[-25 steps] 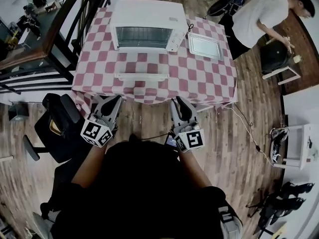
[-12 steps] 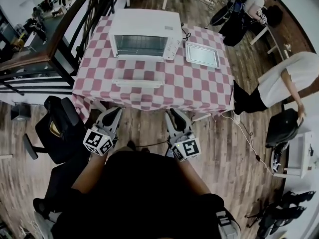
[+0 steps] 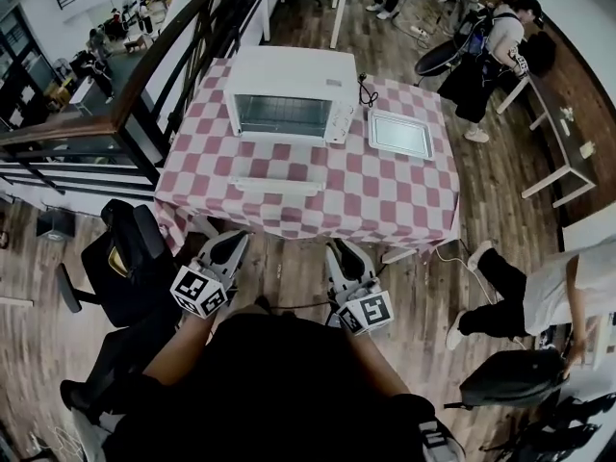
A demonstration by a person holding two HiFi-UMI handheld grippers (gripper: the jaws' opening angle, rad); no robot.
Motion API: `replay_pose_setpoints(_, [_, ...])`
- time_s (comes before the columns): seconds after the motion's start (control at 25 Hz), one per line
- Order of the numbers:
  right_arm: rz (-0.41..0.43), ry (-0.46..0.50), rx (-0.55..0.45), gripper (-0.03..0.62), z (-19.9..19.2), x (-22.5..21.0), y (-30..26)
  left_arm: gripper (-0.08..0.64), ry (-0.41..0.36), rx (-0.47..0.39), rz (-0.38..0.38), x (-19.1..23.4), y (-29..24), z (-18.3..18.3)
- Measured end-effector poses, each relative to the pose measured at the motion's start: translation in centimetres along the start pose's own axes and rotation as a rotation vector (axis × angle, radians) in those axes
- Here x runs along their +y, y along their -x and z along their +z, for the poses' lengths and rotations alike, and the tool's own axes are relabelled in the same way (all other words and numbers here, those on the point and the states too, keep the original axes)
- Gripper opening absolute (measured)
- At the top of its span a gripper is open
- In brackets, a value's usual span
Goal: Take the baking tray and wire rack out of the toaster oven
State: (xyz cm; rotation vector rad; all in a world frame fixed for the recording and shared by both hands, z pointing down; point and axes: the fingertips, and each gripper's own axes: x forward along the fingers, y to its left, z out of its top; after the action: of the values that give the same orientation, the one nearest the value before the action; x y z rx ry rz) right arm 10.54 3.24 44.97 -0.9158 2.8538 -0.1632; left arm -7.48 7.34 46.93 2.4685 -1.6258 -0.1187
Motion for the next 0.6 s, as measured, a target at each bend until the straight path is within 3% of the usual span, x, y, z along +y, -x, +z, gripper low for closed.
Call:
replay_pose_setpoints(0.28, [0.064,-0.145,-0.022,0.083,-0.1,-1.4,-0.2,-0.006,-0.002,0.001,0.023,-0.1,-0.1,0.0])
replay_pose_setpoints(0.6, [0.192,-0.557,-0.178,0.083,1.4,-2.8,-2.9,-0.008,-0.001,0.007,0.067,2.3,-1.2,0.3])
